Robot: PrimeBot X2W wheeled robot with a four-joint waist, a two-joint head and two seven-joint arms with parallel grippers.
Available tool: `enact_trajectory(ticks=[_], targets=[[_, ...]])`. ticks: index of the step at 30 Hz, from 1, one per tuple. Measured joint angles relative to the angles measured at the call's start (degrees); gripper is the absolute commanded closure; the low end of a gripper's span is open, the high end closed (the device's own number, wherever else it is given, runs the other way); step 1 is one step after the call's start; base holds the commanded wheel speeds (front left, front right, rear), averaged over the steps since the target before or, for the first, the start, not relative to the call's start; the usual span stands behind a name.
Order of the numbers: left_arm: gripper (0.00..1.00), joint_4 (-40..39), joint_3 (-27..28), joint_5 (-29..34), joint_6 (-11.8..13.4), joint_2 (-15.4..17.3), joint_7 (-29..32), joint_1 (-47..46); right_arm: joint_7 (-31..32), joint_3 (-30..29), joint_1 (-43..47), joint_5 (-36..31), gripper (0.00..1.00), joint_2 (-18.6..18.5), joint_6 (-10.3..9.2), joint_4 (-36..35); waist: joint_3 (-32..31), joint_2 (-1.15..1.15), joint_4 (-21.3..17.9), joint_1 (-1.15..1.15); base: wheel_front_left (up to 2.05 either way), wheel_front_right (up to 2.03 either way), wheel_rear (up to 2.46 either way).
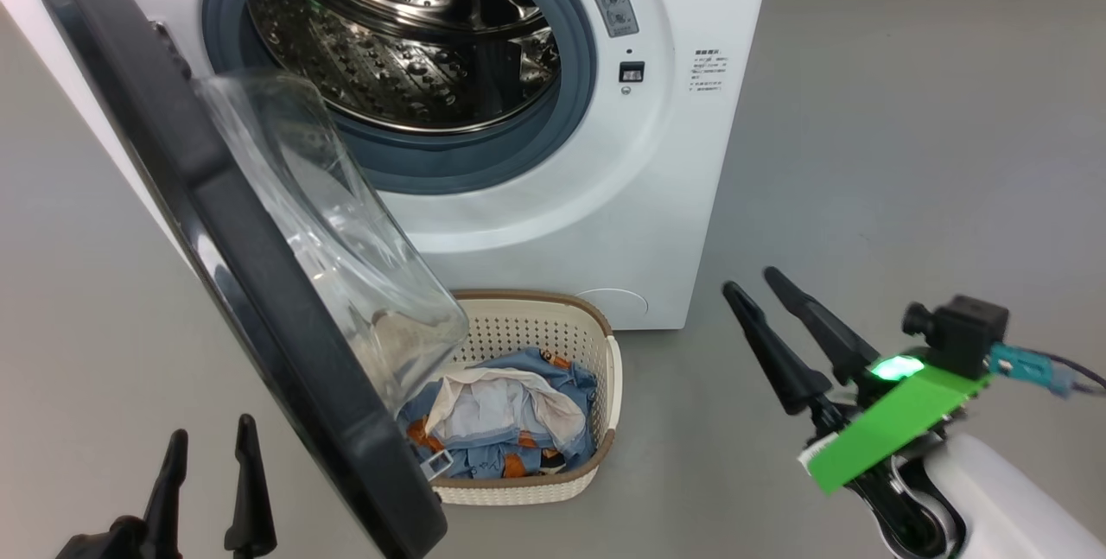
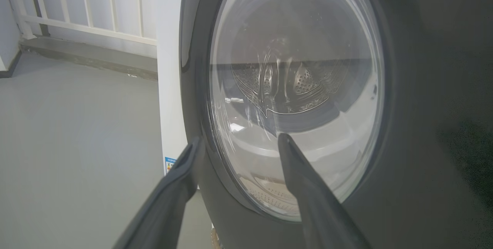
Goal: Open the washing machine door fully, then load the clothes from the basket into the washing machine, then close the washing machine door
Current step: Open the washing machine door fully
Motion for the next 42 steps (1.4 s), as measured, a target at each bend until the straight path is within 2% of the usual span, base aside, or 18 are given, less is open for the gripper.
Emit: enact_trajectory(ticks=[9,12,28,42], targets=[[0.00,0.1,0.8,0.4,-0.5,0.0,0.0,0.6,0.0,-18.2,11.9,-14.5,0.00,4.8,0.00,-2.6,-0.4,0.00,-0.3,0.00,0.00,0.00,0.00],[0.00,0.1,0.9,0.4,-0.5,0.0,0.0,0.6,0.0,-21.7,15.6,-18.8,0.00,6.5,0.00,-3.2,-0.5,0.00,-0.5,0.00,0.00,0.00,0.00],[0.00,0.8,1.0,0.5,-0.6,0.0,0.0,0.7,0.0,-33.0,24.6,-33.2,0.00,11.3,0.00,-6.3,-0.5,0.00,-1.8,0.00,0.00,0.00,0.00],[0.00,1.2,2.3,0.6,-1.0,0.0,0.0,1.9,0.0,-38.2,28.7,-39.3,0.00,17.3,0.00,-7.4,-1.2,0.00,-1.7,0.00,0.00,0.00,0.00]])
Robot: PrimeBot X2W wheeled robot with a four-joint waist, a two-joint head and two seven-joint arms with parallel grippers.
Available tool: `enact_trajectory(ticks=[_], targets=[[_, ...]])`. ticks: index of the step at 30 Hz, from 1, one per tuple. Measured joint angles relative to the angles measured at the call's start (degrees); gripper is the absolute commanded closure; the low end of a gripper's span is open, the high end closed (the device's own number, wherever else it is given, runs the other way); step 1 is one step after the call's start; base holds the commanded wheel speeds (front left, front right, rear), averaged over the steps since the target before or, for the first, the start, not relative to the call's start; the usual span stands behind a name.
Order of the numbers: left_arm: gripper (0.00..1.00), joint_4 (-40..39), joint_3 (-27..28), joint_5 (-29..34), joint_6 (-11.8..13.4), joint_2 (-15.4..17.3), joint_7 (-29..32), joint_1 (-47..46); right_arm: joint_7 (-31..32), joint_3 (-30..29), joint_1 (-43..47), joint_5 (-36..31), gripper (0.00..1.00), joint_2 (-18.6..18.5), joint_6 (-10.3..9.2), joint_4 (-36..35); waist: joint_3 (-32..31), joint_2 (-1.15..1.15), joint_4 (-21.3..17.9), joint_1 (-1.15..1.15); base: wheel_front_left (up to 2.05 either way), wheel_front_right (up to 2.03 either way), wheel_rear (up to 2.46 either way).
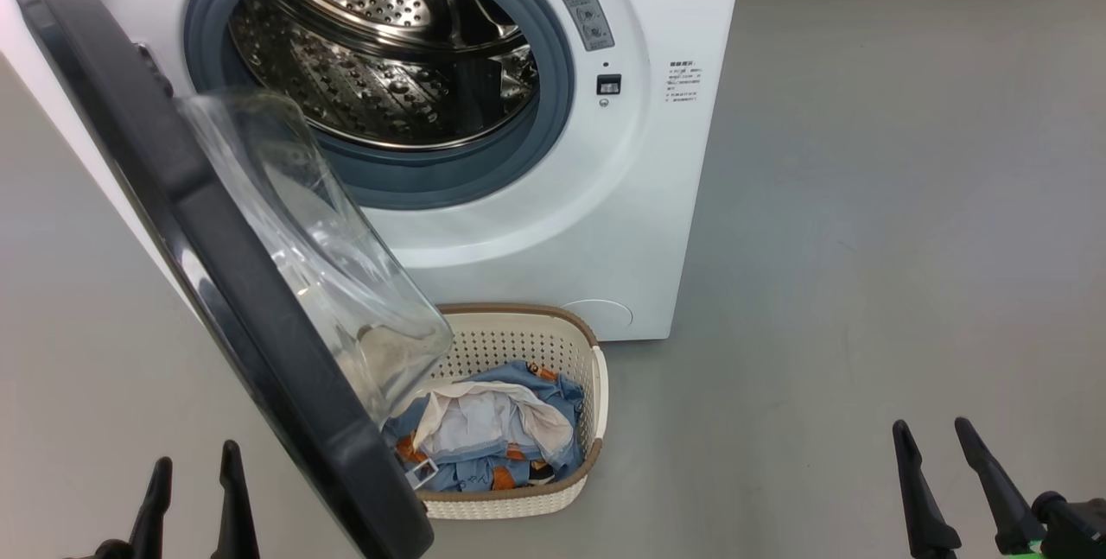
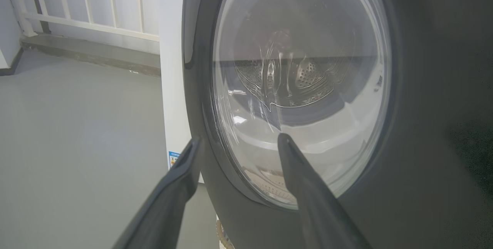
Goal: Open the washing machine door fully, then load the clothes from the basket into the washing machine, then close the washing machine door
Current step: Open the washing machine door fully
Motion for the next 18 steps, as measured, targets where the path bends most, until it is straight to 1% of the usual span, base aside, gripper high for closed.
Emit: enact_trajectory(ticks=[18], targets=[[0.00,0.0,0.2,0.4,-0.1,0.0,0.0,0.0,0.0,-0.4,0.2,-1.0,0.00,0.1,0.00,3.0,-0.3,0.00,0.6,0.00,0.00,0.00,0.00]])
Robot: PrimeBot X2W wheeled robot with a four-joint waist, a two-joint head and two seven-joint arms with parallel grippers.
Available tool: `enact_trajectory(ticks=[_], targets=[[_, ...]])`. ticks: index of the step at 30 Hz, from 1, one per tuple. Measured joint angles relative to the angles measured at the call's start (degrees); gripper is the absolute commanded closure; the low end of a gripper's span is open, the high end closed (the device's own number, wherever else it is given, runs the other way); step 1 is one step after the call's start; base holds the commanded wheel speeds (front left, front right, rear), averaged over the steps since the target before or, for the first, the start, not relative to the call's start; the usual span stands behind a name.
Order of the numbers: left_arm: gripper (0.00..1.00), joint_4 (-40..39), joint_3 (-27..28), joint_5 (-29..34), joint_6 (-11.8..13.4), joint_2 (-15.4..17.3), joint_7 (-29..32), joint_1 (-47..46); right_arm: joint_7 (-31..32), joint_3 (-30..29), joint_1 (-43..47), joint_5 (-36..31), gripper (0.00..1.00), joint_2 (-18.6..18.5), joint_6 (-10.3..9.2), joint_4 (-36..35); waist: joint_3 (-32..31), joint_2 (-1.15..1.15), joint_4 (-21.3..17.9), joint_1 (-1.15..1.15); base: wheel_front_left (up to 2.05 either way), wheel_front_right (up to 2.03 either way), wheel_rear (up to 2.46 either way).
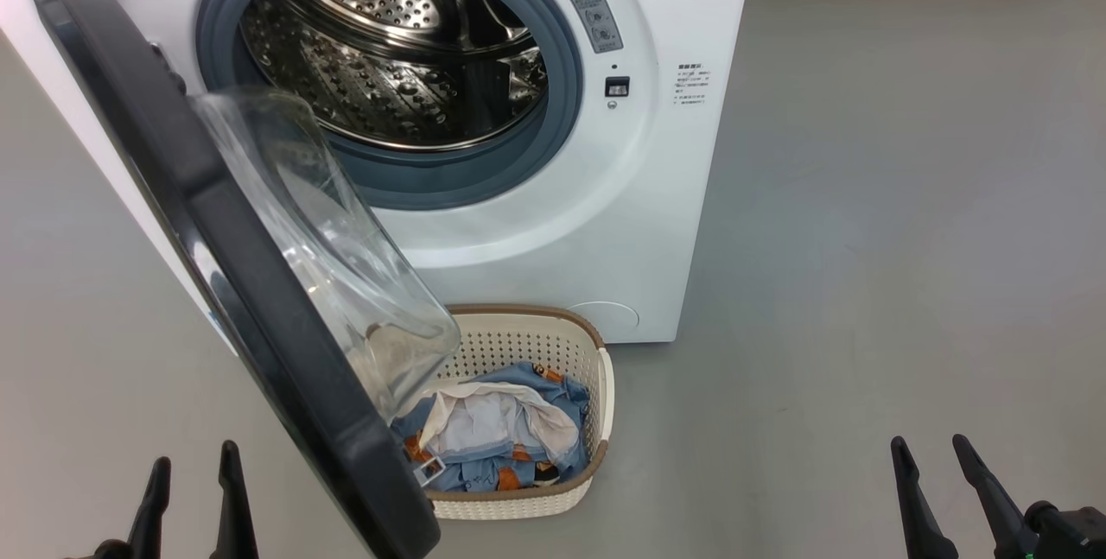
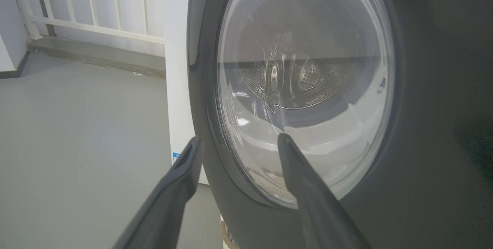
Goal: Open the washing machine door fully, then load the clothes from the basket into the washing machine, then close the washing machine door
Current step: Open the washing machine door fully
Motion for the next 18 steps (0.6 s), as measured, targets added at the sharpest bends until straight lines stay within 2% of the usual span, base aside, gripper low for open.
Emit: enact_trajectory(ticks=[18], targets=[[0.00,-0.2,-0.1,0.0,0.0,0.0,0.0,0.1,0.0,0.3,0.0,0.0,0.00,-0.3,0.00,1.1,-0.2,0.00,0.5,0.00,0.00,0.00,0.00]])
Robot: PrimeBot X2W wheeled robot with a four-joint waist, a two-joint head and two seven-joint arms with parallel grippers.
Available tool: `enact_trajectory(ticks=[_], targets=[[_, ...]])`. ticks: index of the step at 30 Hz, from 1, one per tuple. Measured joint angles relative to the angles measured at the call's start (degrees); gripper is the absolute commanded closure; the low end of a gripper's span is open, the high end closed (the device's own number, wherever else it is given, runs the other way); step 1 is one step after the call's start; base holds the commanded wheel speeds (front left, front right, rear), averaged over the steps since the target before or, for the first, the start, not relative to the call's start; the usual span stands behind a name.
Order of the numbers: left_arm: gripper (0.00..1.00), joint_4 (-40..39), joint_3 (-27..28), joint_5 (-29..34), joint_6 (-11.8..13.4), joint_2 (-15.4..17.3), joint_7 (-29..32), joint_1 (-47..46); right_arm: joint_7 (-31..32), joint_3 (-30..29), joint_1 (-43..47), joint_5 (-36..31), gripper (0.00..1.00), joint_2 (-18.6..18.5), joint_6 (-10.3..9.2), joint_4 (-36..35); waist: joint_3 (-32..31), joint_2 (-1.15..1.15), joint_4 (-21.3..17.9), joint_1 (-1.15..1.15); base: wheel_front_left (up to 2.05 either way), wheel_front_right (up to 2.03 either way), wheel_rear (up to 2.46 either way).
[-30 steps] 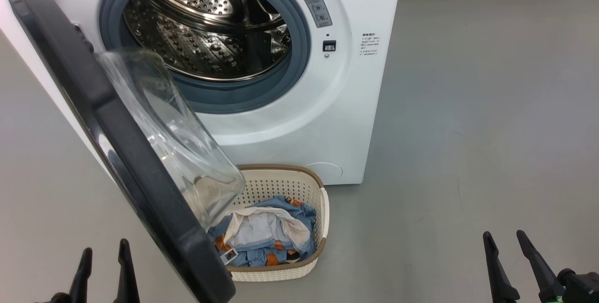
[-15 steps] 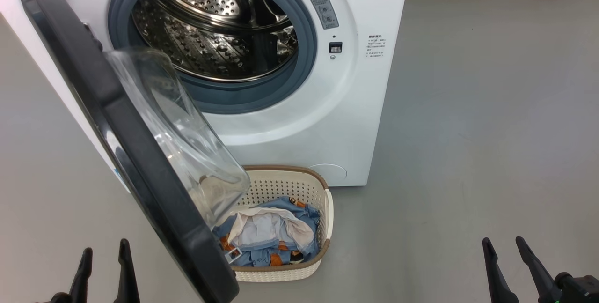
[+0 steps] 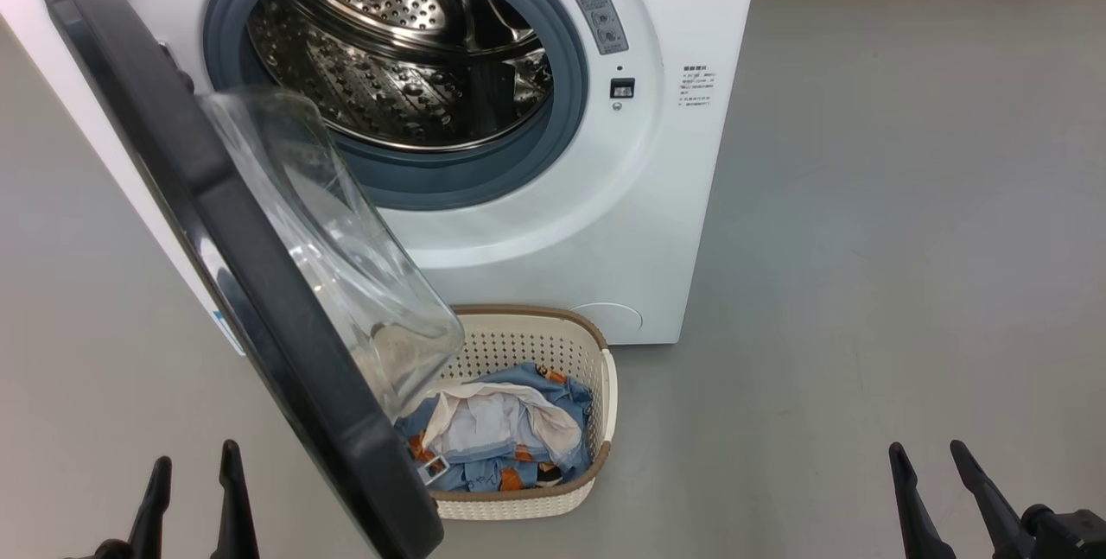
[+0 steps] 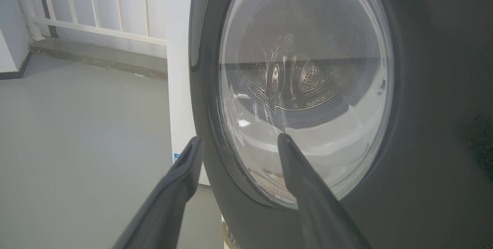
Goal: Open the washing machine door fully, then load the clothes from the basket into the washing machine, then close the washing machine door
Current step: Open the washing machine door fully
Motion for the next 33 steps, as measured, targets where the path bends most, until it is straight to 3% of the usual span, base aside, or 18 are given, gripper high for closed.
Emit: enact_trajectory(ticks=[14,15,16,17,26,33], targets=[[0.00,0.0,0.0,0.0,0.0,0.0,0.0,0.0,0.0,0.2,0.0,0.0,0.00,0.0,0.00,0.1,0.3,0.00,0.1,0.00,0.00,0.00,0.00],[0.04,0.0,0.0,0.0,0.0,0.0,0.0,0.0,0.0,0.3,0.0,0.0,0.00,0.0,0.00,0.1,0.4,0.00,0.1,0.00,0.00,0.00,0.00],[0.61,0.1,0.0,0.0,0.0,0.0,0.0,0.0,0.0,0.3,0.0,0.0,0.00,0.0,0.00,0.0,0.4,0.00,0.1,0.00,0.00,0.00,0.00],[1.00,0.4,-0.1,-0.3,0.0,0.0,0.0,0.0,0.0,0.3,0.0,0.0,0.00,0.0,0.00,0.0,0.5,0.00,0.1,0.00,0.00,0.00,0.00],[1.00,-0.2,2.0,-1.6,-0.3,0.0,0.0,-0.1,0.0,0.1,0.0,0.0,0.00,0.1,0.00,-0.2,0.5,0.00,0.5,0.00,0.00,0.00,0.00],[1.00,-13.0,6.7,-0.7,1.2,0.0,0.0,-4.2,0.0,-0.2,0.1,0.0,0.00,0.3,0.00,-0.7,0.4,0.00,1.6,0.00,0.00,0.00,0.00]])
